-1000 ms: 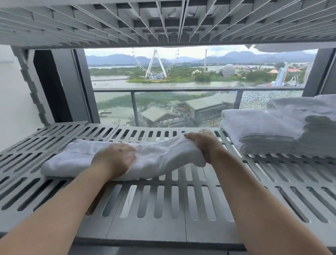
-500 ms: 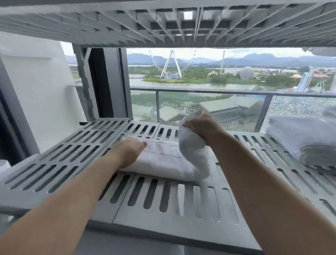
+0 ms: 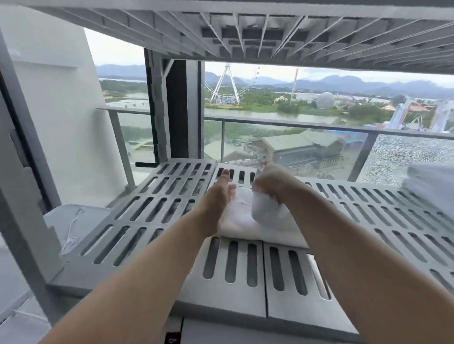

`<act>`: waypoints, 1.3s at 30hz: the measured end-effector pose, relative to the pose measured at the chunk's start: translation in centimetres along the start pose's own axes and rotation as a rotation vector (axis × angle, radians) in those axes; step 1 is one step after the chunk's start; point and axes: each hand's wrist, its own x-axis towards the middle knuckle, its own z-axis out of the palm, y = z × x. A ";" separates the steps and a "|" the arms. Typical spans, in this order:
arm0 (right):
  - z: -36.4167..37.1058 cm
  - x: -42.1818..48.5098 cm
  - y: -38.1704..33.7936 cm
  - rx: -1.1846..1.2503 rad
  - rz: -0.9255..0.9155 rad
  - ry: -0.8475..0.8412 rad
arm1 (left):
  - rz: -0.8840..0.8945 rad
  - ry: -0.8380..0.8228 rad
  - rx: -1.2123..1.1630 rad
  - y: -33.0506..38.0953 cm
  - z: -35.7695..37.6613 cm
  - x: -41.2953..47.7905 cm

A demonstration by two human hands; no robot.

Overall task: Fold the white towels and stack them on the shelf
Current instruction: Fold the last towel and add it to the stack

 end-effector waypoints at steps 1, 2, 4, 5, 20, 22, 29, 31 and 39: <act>0.1 -0.2 -0.5 0.066 0.024 -0.025 | 0.007 -0.001 -0.003 0.0 -0.2 0.0; 0.1 -0.2 -0.8 0.182 0.053 -0.062 | 0.012 -0.005 -0.009 0.0 -0.5 0.1; -0.2 -0.4 -0.6 0.293 0.059 -0.113 | 0.010 0.007 0.001 0.4 -1.2 0.3; -0.4 -0.5 -0.2 0.275 0.025 -0.107 | 0.002 0.023 0.010 0.7 -1.5 0.4; 5.6 -6.5 5.8 -0.332 -0.651 0.269 | 0.288 -0.275 0.754 3.1 3.4 7.9; 5.0 -6.9 7.0 -0.215 -0.736 0.358 | 0.253 -0.249 0.918 2.1 3.6 8.6; 2.5 -6.5 12.0 -0.195 -0.731 0.378 | 0.250 -0.110 1.543 1.6 5.5 7.4; 1.1 -6.3 13.3 -0.188 -0.613 0.386 | 0.251 0.038 1.692 1.5 6.4 6.2; -5.4 -6.1 12.6 -0.438 0.460 0.217 | 0.351 -0.330 1.513 0.5 9.8 4.3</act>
